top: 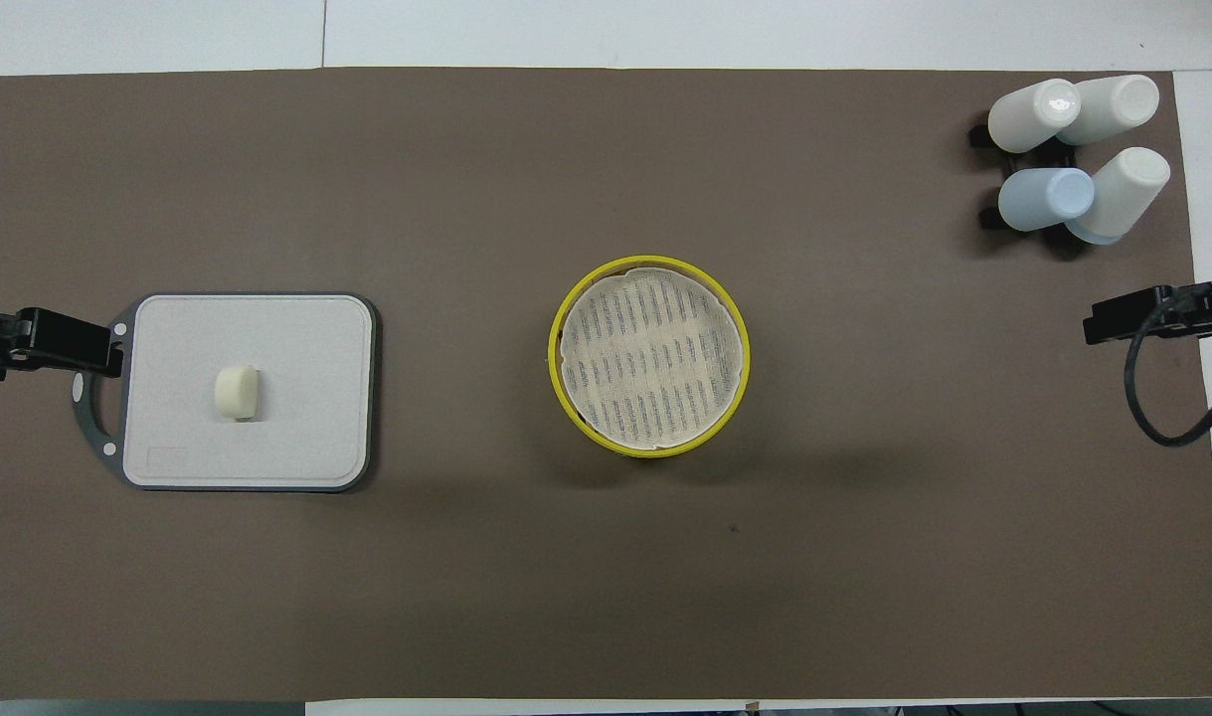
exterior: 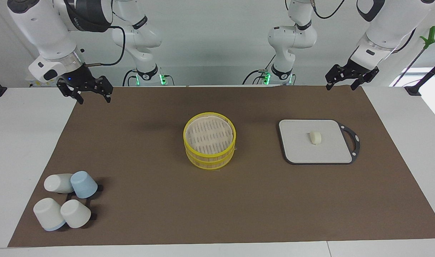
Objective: Place bun in steamer
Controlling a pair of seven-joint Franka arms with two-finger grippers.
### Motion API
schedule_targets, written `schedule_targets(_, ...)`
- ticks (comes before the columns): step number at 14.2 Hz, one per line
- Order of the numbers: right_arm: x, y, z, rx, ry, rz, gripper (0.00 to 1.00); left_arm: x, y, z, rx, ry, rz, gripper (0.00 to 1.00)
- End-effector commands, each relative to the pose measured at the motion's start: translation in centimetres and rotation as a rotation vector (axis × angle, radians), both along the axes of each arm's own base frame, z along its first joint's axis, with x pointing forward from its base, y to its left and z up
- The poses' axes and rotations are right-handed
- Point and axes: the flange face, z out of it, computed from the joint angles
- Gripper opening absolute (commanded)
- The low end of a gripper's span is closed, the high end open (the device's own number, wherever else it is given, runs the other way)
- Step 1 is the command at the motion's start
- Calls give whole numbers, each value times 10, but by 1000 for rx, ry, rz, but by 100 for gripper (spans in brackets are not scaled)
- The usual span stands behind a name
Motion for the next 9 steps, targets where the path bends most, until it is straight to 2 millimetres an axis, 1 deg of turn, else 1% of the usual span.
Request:
schedule_targets(1,0,-6,1,-22,14,68,100,-3,0,6,20,-16,5,100)
schedule_targets(6,-2,-7,0,-20,21,69,100,-3,2,5,19,-23,11,100)
schedule_targets(7,-3,-6,-1,-17,28,66,100,-4,4,2,18,-19,13,100)
schedule_targets(8,-6,-3,-4,-14,37,70,100,-6,7,-2,16,-27,17,100)
schedule_targets(9,-8,5,-10,-3,35,75,100,-8,11,-9,14,-39,22,100)
